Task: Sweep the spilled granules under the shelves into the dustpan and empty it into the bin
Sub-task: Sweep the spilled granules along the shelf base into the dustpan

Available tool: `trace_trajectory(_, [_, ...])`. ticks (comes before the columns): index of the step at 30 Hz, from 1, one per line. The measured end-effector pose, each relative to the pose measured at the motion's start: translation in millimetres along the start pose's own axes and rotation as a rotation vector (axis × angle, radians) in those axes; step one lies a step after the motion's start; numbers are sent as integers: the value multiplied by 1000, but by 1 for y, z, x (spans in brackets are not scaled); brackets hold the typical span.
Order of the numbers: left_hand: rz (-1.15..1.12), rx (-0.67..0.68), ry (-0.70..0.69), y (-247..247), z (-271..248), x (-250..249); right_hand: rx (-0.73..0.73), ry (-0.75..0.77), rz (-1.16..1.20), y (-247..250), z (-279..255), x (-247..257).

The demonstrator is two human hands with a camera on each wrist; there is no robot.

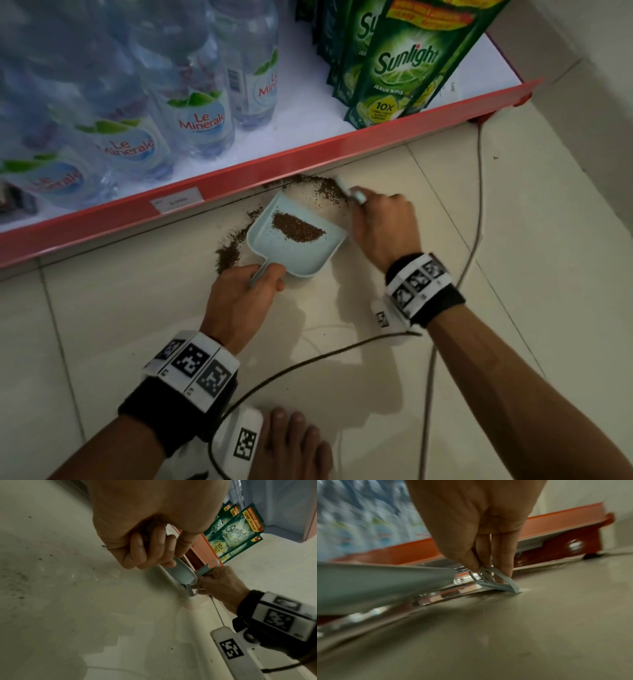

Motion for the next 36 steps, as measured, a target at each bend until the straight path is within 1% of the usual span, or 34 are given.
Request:
trace_trajectory(2, [5, -3, 10, 2, -4, 3, 4, 96, 80, -4, -10, 24])
trace_trajectory(3, [8, -3, 13, 3, -5, 3, -12, 118, 110, -3, -12, 30])
trace_trajectory(5, [1, -14, 24, 7, -8, 5, -105, 126, 164, 4, -9, 30])
trace_trajectory(7, [-16, -29, 41, 11, -9, 6, -210, 66, 121, 14, 0, 16])
trace_trajectory(9, [-23, -41, 50, 15, -11, 7, -261, -75, -32, 24, 12, -3])
trace_trajectory(11, [-24, -51, 57, 17, -12, 9, -227, -214, -113, 25, 25, -19])
trace_trajectory(12, [-27, -56, 61, 18, -12, 9, -180, -248, -120, 23, 30, -24])
trace_trajectory(13, [-32, -60, 63, 19, -13, 10, -130, -245, -123, 19, 33, -24])
trace_trajectory(15, [-45, -66, 68, 19, -13, 12, -42, -153, -130, 9, 32, -14])
trace_trajectory(17, [-52, -71, 72, 20, -15, 13, -5, 21, -110, -1, 19, 8])
trace_trajectory(19, [-51, -73, 77, 22, -16, 16, 12, 181, -36, -8, 2, 29])
trace_trajectory(21, [-51, -73, 82, 24, -16, 20, -20, 247, 36, -5, -5, 37])
trace_trajectory(23, [-59, -81, 92, 26, -16, 23, -89, 207, 61, 3, -1, 29])
trace_trajectory(26, [-76, -91, 98, 30, -16, 24, -239, 1, -15, 17, 17, 3])
trace_trajectory(27, [-78, -92, 95, 30, -16, 24, -267, -76, -38, 19, 26, -5])
trace_trajectory(29, [-85, -95, 90, 32, -14, 23, -235, -209, -67, 15, 49, -15])
trace_trajectory(31, [-95, -101, 87, 32, -12, 21, -146, -278, -61, 6, 69, -17])
trace_trajectory(33, [-97, -111, 87, 33, -10, 20, -79, -283, -14, -2, 78, -13])
trace_trajectory(34, [-99, -116, 87, 33, -10, 19, -66, -259, -3, -4, 79, -10])
trace_trajectory(35, [-99, -117, 83, 33, -10, 20, -58, -209, -1, -5, 77, -7])
trace_trajectory(36, [-102, -115, 79, 33, -10, 20, -44, -122, 3, -5, 73, -4])
Point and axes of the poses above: each hand's wrist, its own z-axis towards the middle knuckle, its own y-axis out of the back of the hand, x = y × z, the point moved 2 cm from there along z, towards the middle knuckle, and after that the axes turned 10 degrees about x, right-handed, at the moved point
